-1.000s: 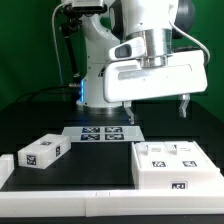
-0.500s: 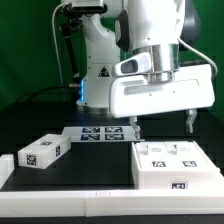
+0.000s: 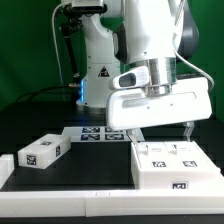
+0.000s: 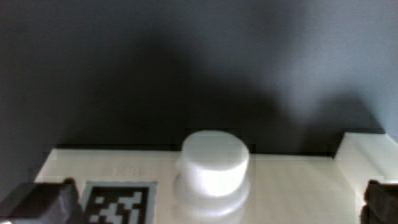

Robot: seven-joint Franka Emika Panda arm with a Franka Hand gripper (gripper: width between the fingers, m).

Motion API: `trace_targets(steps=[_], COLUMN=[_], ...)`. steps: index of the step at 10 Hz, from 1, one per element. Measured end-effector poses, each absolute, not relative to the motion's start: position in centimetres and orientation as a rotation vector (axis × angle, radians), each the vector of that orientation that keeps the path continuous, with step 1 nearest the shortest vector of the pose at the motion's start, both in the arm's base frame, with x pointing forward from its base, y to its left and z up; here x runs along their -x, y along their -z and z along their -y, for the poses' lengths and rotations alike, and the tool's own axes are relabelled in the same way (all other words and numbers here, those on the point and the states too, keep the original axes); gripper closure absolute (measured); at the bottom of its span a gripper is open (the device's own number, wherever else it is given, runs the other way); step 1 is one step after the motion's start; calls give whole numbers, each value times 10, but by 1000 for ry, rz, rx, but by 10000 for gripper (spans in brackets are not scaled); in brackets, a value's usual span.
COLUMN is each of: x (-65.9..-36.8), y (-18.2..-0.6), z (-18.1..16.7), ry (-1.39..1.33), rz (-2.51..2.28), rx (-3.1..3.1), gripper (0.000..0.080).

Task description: Assemble cabinet

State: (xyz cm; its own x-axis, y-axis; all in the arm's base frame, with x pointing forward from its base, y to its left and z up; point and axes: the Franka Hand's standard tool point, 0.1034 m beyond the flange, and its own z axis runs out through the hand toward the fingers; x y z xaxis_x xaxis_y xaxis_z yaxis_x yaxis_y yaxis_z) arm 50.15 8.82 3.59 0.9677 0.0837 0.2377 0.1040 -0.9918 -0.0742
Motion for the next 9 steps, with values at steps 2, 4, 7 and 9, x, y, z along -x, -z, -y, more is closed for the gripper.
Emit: trace_targets(steps=[2, 4, 7, 9], x=[-501, -498, -494, -494], y=[-36, -26, -7, -7], z=[-88, -85, -76, -81], ry=[360, 362, 345, 365], rz=[149, 141, 113, 123], rx=[3031, 3032, 3039, 3034], gripper=[2, 2, 2, 2])
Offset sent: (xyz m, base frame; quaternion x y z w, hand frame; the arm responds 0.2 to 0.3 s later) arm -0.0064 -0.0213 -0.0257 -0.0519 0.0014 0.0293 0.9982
